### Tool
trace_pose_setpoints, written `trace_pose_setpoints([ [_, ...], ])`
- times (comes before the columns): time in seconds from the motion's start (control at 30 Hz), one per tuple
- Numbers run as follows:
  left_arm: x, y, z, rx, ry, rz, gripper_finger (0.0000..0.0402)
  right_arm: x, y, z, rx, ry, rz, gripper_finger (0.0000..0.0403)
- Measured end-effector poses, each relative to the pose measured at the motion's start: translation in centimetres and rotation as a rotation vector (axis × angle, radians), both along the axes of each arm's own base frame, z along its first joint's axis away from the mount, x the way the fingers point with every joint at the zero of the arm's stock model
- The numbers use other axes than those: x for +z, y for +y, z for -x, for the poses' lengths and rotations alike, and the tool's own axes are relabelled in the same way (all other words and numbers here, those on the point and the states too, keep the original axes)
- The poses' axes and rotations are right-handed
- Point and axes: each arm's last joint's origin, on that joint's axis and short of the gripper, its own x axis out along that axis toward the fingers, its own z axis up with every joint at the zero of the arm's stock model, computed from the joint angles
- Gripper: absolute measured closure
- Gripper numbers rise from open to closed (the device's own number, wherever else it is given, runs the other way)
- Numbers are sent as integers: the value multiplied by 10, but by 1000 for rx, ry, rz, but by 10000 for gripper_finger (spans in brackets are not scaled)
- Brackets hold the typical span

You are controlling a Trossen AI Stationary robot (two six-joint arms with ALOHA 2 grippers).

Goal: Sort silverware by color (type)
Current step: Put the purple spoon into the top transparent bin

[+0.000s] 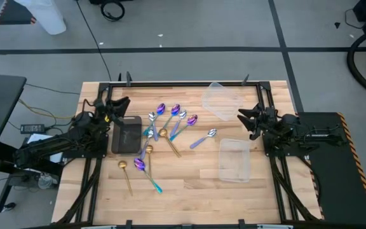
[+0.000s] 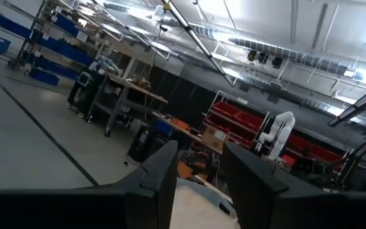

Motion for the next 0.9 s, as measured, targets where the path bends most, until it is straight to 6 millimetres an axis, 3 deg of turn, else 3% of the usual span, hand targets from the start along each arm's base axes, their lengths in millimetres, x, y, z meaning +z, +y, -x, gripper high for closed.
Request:
trace_pose_setpoints([
  [0.33,19,1,-7,-56,83,-49,267,2,1,0,69,-61,-96,225],
  [0.5,28,7,-22,-88,178,-23,267,7,2,-6,73,71,-125,225],
  [0.9,37,16,-52,-216,328,-18,267,21,7,-60,13,453,-150,225],
])
